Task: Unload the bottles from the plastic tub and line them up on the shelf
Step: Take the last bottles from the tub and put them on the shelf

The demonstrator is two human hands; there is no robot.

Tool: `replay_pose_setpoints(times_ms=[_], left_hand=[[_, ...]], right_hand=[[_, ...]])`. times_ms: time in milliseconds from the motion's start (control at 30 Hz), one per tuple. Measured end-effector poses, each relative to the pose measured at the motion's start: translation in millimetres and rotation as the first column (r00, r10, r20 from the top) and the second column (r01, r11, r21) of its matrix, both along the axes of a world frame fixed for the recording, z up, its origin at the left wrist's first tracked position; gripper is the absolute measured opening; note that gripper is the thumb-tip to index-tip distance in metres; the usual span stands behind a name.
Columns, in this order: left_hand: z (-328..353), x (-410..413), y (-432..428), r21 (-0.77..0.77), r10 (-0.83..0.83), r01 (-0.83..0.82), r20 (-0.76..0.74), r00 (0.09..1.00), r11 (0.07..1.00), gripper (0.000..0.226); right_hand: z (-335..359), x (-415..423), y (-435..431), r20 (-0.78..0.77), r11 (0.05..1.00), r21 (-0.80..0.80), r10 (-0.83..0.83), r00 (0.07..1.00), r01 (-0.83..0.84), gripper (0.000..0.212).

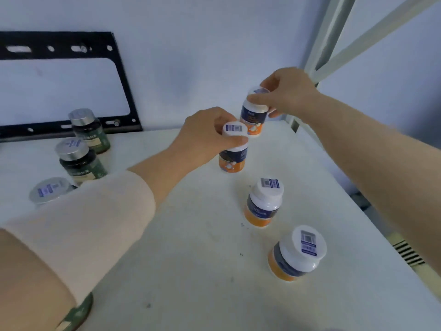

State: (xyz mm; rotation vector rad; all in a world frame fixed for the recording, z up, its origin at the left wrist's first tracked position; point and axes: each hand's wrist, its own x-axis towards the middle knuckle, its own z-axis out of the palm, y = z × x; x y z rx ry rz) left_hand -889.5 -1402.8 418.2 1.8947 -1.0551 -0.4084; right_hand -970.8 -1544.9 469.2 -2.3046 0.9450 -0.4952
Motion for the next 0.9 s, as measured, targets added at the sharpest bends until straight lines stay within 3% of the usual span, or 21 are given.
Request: replay_pose_setpoints(times_ms=[400, 633, 900], left_hand=[[-34.4, -15.0, -29.0, 0.064, -0.113, 0.119, -0.09, 0.989, 0.991, 0.042], [-42.2, -19.1, -26.1, 0.006, -0.1, 0.102, -0.169, 0.981, 0.995, 0.041], [-45.2, -25.9, -24.9, -0.03, -0.075, 0.072, -0.15, 0.986, 0.997, 0.045]], right_hand=[[-47.8, 31.9, -22.7, -0.09, 0.994, 0.075, 0.085, 0.992, -0.078, 0.045], [-53.4, 38.8, -23.7, -0.088, 0.991, 0.101, 0.092, 0.992, -0.083, 0.046], [-56.9, 38.9, -25.4, -0.101, 0.992, 0.097, 0.089, 0.991, -0.079, 0.048]])
